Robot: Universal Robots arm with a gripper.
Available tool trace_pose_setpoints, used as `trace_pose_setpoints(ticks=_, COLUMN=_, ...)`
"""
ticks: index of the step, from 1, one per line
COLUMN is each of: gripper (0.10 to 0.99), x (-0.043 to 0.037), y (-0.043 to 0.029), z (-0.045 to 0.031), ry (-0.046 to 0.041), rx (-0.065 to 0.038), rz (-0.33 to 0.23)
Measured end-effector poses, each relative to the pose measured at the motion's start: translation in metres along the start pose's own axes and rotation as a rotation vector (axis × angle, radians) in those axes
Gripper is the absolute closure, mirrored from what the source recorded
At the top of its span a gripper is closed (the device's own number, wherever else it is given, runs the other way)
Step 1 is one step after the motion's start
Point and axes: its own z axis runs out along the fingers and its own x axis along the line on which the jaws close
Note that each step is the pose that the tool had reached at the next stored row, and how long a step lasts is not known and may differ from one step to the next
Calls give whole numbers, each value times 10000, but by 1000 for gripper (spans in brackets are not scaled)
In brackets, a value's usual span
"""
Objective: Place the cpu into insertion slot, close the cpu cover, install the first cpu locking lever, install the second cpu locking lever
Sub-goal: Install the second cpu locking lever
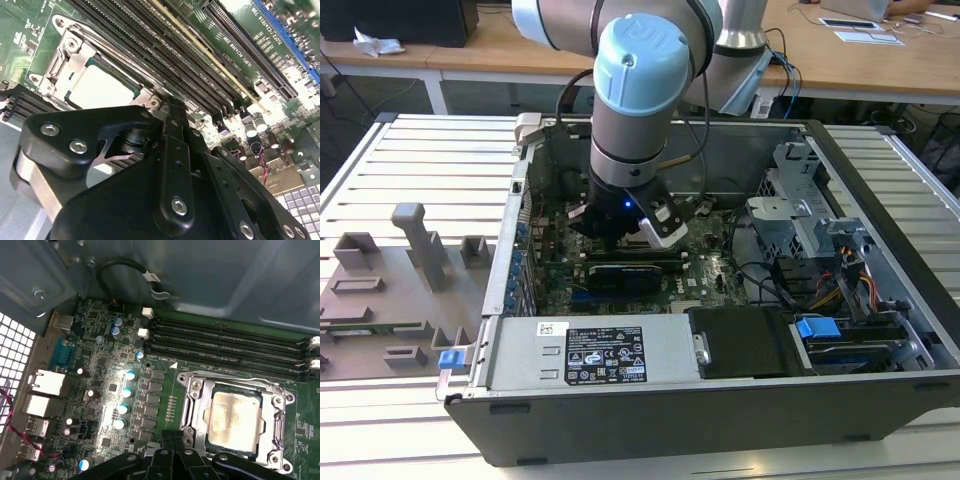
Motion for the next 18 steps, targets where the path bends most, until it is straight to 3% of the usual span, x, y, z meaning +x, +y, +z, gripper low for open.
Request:
trace_pose_setpoints(ticks=3, gripper=980, x=1, y=14, z=-60, ry=3, rx=-23, rz=-30)
trace_pose_setpoints(ticks=5, gripper=980, x=3, y=46, z=-190, ry=4, rx=-23, rz=-32)
trace_pose_setpoints(ticks=6, gripper=980, x=2, y=52, z=-201, ry=5, rx=-15, rz=-32)
trace_pose_setpoints(ticks=7, gripper=980, x=-2, y=71, z=-200, ry=24, rx=90, rz=-24)
trace_pose_setpoints(ticks=10, gripper=980, x=-19, y=145, z=-185, ry=130, rx=637, rz=13)
trace_pose_setpoints(ticks=11, gripper=980, x=-30, y=185, z=-174, ry=180, rx=896, rz=32)
trace_pose_setpoints(ticks=12, gripper=980, x=-49, y=251, z=-159, ry=269, rx=1319, rz=60)
trace_pose_setpoints(ticks=14, gripper=980, x=-65, y=310, z=-145, ry=338, rx=1636, rz=85)
trace_pose_setpoints(ticks=15, gripper=980, x=-85, y=373, z=-131, ry=402, rx=1900, rz=104)
trace_pose_setpoints(ticks=17, gripper=980, x=-130, y=450, z=-113, ry=454, rx=2021, rz=116)
trace_pose_setpoints(ticks=18, gripper=980, x=-219, y=480, z=-107, ry=532, rx=2049, rz=128)
